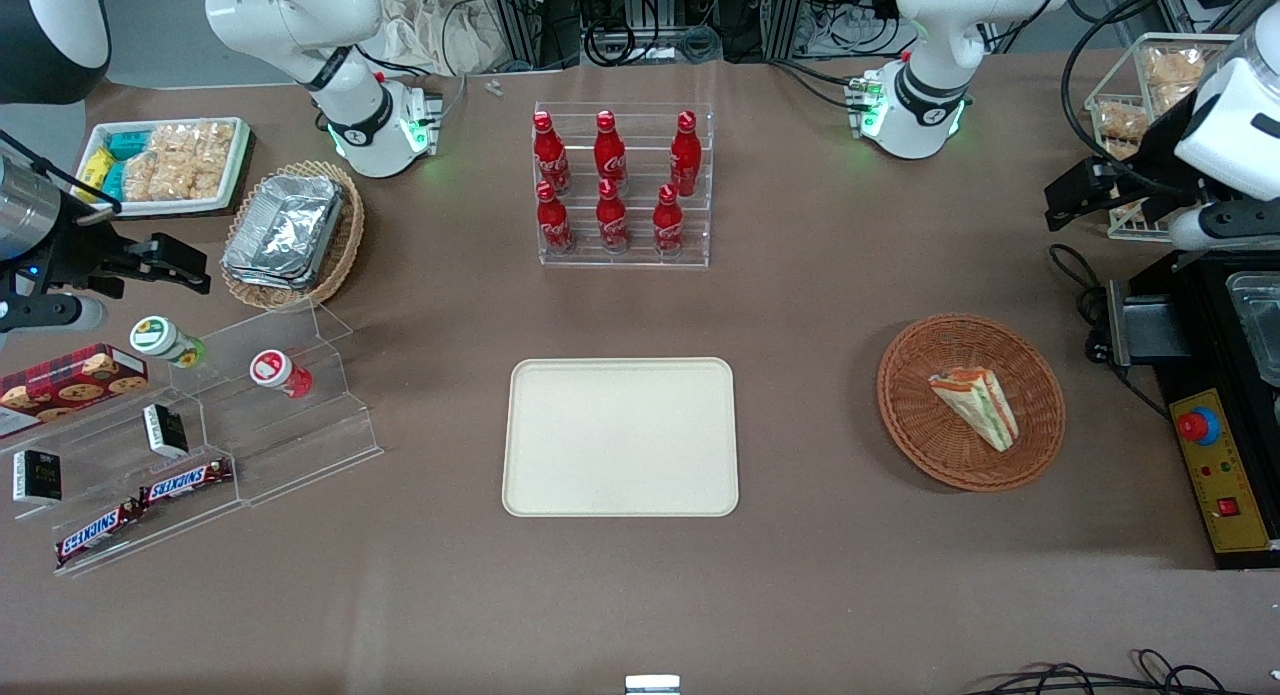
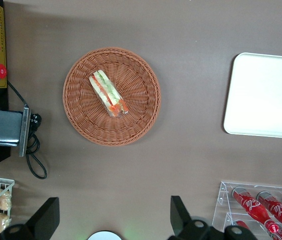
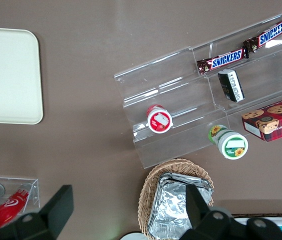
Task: Place sandwich from basket to tray
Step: 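Move the left gripper over the wrapped sandwich in the wicker basket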
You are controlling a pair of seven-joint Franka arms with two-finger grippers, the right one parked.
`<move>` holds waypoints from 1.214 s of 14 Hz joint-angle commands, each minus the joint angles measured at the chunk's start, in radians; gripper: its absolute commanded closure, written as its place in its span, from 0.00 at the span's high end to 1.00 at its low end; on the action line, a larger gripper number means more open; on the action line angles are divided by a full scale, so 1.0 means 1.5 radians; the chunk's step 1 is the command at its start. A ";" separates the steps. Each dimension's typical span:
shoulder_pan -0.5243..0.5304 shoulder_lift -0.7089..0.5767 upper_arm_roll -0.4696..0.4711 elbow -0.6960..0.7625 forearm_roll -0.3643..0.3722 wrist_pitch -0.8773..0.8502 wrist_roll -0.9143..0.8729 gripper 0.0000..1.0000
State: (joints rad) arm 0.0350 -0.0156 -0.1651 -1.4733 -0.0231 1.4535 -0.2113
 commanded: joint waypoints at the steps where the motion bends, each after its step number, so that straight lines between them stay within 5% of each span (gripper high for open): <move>1: -0.007 0.012 0.005 0.024 -0.005 -0.012 0.004 1.00; 5: 0.009 0.032 0.007 0.006 -0.009 -0.010 -0.016 1.00; 8: 0.019 0.041 0.007 -0.101 -0.007 0.060 -0.072 1.00; 14: 0.037 0.097 0.011 -0.373 -0.001 0.449 -0.190 1.00; 17: 0.041 0.133 0.033 -0.458 0.045 0.594 -0.194 1.00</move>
State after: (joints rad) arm 0.0871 0.1783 -0.1354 -2.0841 0.0026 2.2375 -0.4807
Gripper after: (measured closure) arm 0.000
